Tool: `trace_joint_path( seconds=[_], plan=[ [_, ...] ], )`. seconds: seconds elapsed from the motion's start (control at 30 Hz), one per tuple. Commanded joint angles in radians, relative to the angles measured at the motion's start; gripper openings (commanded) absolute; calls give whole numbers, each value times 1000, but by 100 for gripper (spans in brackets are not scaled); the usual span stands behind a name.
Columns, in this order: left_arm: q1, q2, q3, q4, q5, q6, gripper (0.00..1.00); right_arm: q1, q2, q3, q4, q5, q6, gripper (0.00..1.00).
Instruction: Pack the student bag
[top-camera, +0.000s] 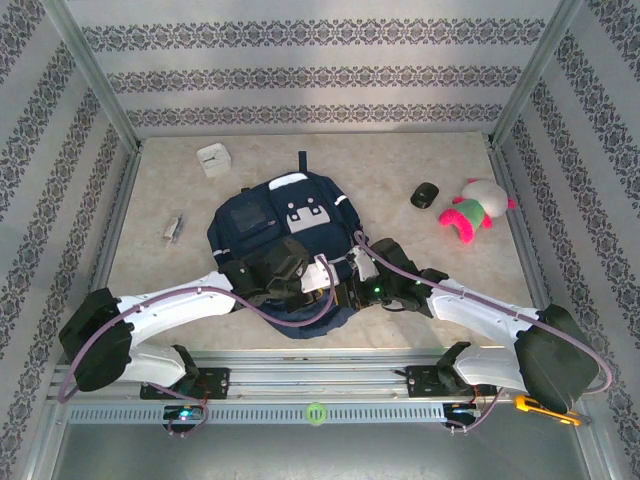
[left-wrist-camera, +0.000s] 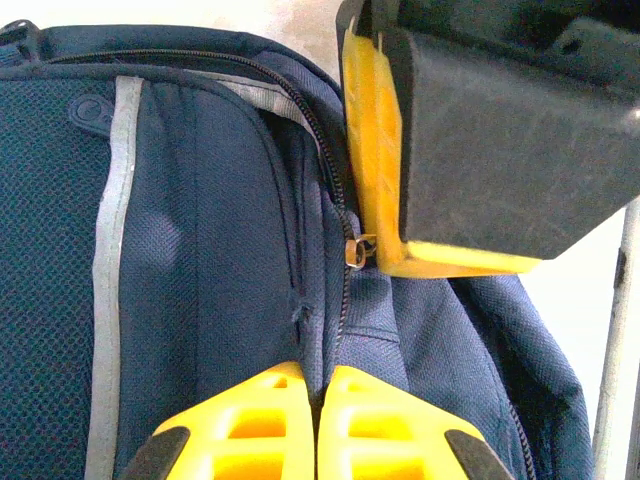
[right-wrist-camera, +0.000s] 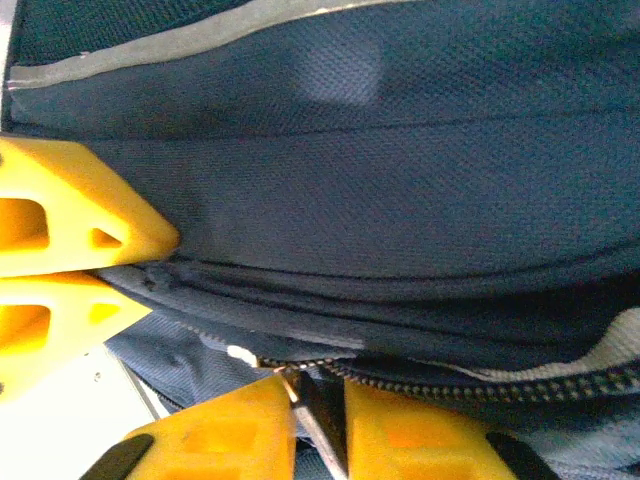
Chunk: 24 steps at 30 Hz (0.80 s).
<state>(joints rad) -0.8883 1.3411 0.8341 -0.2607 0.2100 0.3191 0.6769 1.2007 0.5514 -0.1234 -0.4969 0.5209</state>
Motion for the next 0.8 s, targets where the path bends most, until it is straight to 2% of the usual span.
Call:
trace_joint_path(
  seconds=[0.0,0.1,0.13,0.2,0.33,0.47,0.6,0.63,0.7,0.73,0.77],
  plan=[
    [-3,-49,17,93,97,-25,0,5,-1,-21,-29,63,-12,23],
    [0,-52,19,95,98,-25,0,5,-6,-28,-24,67,-11,21],
    [2,-53,19,96,100,-25,0,5,-7,-30,-27,67,-13,17],
    [5,-57,18,82,97,-12,0,4,-16,-27,-51,81,-23,1],
    [37,-87,-15,15,87,54,0,-33,-68,-25,-112,105,-34,0],
    [101,-165,-63,-89,106,140,0,-134,-132,-25,-186,102,-49,0],
    [140,-265,-108,-191,107,233,1,-156,-145,-27,-168,35,-54,0],
    [147,-286,-119,-210,105,244,4,-145,-144,-35,-137,9,-41,0],
    [152,-305,-126,-232,92,242,16,-114,-140,-40,-98,-5,-21,0],
    [152,-307,-125,-237,87,235,24,-100,-140,-39,-89,-7,-16,0],
    [152,-304,-115,-238,94,216,40,-85,-138,-35,-84,-8,-11,0]
  ],
)
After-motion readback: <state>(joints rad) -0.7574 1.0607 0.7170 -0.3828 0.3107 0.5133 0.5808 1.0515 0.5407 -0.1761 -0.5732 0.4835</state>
